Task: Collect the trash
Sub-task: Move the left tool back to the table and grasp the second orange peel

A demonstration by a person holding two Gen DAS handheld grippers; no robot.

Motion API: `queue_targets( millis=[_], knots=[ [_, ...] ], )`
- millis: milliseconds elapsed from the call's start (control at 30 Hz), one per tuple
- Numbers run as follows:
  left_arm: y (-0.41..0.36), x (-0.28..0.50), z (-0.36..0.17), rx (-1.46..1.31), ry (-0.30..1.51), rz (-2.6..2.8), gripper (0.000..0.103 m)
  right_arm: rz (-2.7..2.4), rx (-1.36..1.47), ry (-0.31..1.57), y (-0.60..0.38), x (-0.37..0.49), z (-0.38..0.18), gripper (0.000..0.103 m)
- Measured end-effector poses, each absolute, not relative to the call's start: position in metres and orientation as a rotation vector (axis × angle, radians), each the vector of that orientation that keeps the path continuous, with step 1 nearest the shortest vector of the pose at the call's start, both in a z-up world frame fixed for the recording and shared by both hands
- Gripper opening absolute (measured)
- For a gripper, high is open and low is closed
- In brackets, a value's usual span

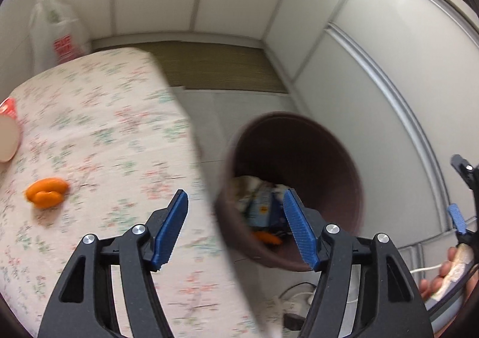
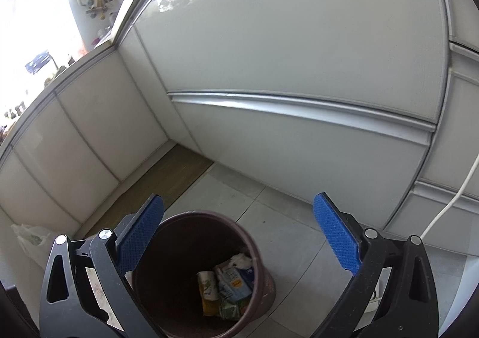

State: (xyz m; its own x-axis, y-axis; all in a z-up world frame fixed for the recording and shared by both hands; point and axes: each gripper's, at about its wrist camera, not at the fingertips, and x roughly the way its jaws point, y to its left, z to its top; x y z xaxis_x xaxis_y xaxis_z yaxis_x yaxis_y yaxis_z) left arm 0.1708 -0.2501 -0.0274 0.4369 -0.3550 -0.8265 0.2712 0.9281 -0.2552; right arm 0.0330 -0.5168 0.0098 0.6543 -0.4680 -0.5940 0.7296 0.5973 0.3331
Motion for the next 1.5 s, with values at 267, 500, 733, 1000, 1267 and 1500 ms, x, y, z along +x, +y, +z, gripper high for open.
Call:
queue_targets(
  millis=[267, 500, 733, 1000, 1267, 1500],
  knots=[
    [-0.157, 0.192, -0.061, -0.027, 1.103, -0.207, 0.071, -0.599, 0.51, 0.565, -0.467, 0.073, 0.007, 0.096],
    [-0.13, 0.204, -0.095, 0.369, 1.135, -0.232, 0.071, -0.537, 0.44, 0.606, -0.434, 0.092, 0.007, 0.096],
    [-0.125, 0.216, -0.109, 0.604, 1.177, -0.367, 0.071, -0.526, 0.423, 0.635, -0.425, 0.105, 0.006, 0.096],
    [-0.122, 0.242, -0.133, 0.758, 1.246, -0.416, 0.073, -0.517, 0.38, 0.643, -0.413, 0.111, 0.007, 0.096],
    [-0.1, 0.259, -0.134, 0.614, 1.325, -0.465, 0.073, -0.522, 0.367, 0.65, -0.406, 0.116, 0.007, 0.096],
    [-0.085, 0.251, -0.131, 0.515, 1.324, -0.498, 0.06, -0.509, 0.336, 0.66, -0.397, 0.122, 0.007, 0.096]
  ],
)
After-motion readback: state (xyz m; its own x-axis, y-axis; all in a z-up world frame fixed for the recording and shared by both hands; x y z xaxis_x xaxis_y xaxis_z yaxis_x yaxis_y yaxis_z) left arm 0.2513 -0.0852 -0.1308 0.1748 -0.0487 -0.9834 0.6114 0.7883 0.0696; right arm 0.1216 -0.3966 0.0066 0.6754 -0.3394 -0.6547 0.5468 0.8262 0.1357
